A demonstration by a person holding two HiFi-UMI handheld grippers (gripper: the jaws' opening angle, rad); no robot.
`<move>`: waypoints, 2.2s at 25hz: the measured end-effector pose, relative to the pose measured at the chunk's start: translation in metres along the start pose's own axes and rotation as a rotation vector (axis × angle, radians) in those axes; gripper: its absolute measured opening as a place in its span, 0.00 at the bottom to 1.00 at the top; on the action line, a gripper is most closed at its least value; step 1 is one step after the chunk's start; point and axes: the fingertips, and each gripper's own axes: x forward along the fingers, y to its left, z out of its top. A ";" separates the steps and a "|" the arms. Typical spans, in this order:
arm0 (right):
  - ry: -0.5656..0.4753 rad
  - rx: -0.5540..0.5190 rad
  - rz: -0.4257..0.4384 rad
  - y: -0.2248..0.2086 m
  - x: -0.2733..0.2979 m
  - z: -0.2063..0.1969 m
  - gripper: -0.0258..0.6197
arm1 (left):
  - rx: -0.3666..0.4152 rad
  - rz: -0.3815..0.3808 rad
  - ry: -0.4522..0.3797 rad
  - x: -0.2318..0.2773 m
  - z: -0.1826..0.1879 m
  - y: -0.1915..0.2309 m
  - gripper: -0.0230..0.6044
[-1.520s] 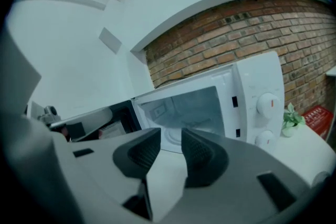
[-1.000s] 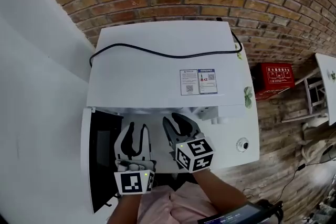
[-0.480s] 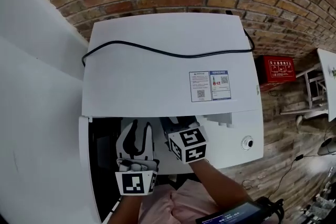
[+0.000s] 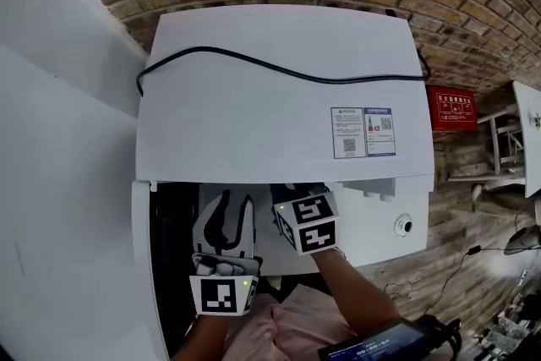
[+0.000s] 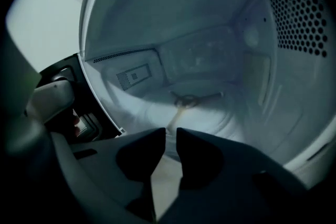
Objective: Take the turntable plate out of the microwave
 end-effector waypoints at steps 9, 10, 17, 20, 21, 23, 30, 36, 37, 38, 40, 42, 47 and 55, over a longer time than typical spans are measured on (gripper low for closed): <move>-0.010 0.023 -0.017 0.004 -0.014 -0.013 0.09 | -0.014 -0.046 -0.015 -0.008 0.003 -0.007 0.24; -0.022 0.020 -0.013 0.006 -0.015 -0.013 0.11 | -0.009 -0.050 -0.016 -0.009 0.004 -0.009 0.24; -0.177 0.412 0.007 0.002 -0.039 -0.030 0.26 | -0.003 -0.076 -0.015 -0.011 0.008 -0.007 0.24; -0.212 0.788 0.111 -0.004 -0.030 -0.042 0.29 | -0.013 -0.090 -0.008 -0.012 0.007 -0.008 0.25; -0.232 0.899 0.146 -0.007 -0.025 -0.042 0.31 | -0.010 -0.093 -0.006 -0.013 0.006 -0.009 0.25; -0.262 1.049 0.187 -0.013 -0.018 -0.040 0.32 | -0.008 -0.097 0.000 -0.013 0.004 -0.008 0.25; -0.264 1.170 0.189 -0.019 -0.012 -0.045 0.25 | -0.004 -0.110 0.012 -0.014 -0.002 -0.010 0.25; -0.323 1.244 0.227 -0.016 -0.019 -0.043 0.14 | 0.003 -0.113 0.011 -0.014 0.000 -0.013 0.25; -0.327 1.241 0.226 -0.015 -0.021 -0.043 0.09 | 0.006 -0.112 0.012 -0.015 0.001 -0.013 0.25; -0.324 1.240 0.224 -0.014 -0.023 -0.045 0.09 | 0.007 -0.112 0.011 -0.015 0.001 -0.014 0.25; -0.326 1.241 0.235 -0.013 -0.026 -0.046 0.09 | -0.002 -0.117 0.005 -0.014 0.003 -0.015 0.25; -0.331 1.242 0.239 -0.012 -0.031 -0.049 0.08 | -0.008 -0.123 0.002 -0.014 0.004 -0.017 0.25; -0.333 1.211 0.252 -0.007 -0.040 -0.059 0.10 | -0.007 -0.139 0.002 -0.015 0.002 -0.023 0.25; -0.327 1.283 0.248 -0.019 -0.024 -0.066 0.31 | -0.006 -0.130 0.004 -0.017 0.001 -0.022 0.25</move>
